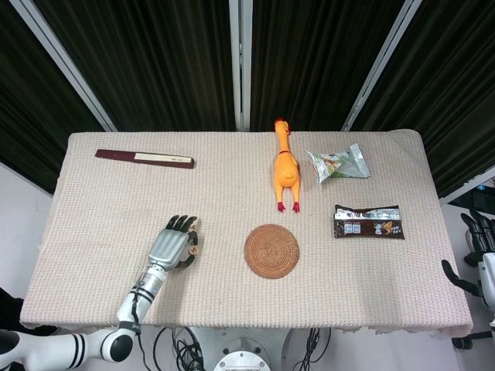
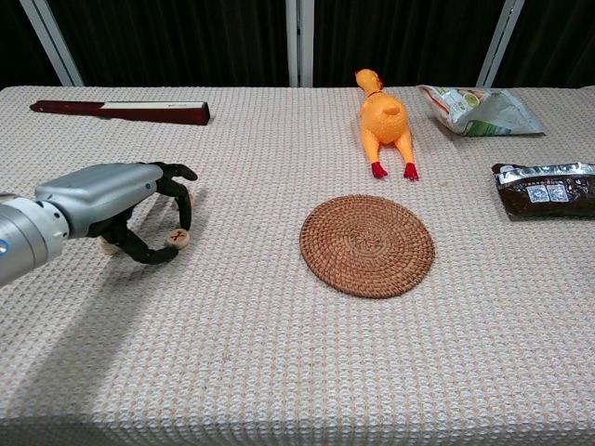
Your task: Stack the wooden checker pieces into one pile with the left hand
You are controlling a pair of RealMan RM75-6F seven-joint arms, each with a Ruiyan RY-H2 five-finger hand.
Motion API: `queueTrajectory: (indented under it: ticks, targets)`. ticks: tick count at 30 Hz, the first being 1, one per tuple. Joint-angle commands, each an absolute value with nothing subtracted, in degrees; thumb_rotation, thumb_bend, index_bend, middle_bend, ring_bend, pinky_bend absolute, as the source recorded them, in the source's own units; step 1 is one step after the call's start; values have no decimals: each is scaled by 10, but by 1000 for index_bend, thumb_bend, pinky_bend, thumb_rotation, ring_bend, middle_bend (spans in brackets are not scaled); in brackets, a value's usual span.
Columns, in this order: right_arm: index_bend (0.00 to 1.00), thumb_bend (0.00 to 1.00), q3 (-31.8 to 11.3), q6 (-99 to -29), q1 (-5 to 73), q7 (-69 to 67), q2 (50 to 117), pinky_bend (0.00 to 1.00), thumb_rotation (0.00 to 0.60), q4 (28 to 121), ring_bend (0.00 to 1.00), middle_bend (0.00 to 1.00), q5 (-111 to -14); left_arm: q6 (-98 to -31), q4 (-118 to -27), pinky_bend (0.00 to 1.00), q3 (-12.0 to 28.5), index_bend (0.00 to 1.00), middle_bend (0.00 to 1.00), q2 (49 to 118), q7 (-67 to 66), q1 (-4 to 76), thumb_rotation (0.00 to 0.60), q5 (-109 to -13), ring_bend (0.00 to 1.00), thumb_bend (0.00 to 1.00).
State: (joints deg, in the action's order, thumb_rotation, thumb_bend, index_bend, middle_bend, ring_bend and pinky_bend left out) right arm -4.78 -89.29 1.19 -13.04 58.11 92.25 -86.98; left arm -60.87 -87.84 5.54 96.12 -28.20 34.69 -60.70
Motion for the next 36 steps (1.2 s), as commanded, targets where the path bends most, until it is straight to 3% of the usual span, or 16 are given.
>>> queueTrajectory:
  ticks: [1,11,20,24,36]
  targets:
    - [0,258,-48,-893,12,-131,581,0,600,922,0,0,-870,-610,-877,0,55,467,55,962,-279,346,600,-610,0,283]
    - [0,259,-47,-894,11,-129,581,0,600,923,0,0,-871,-637,-911,0,56,502,65,948,-288,339,600,-627,0,284]
    - [0,259,-46,-888,14,-120,584,0,600,923,0,0,-873,-690,-1023,0,43,494,65,871,-343,309,600,-604,0,283]
    - [0,258,-44,-888,15,-111,587,0,600,925,0,0,-875,-683,-1052,0,41,491,65,835,-336,303,600,-586,0,284]
    - [0,259,-45,-882,18,-98,591,0,600,927,0,0,-869,-652,-1024,0,38,483,65,813,-273,298,600,-591,0,284]
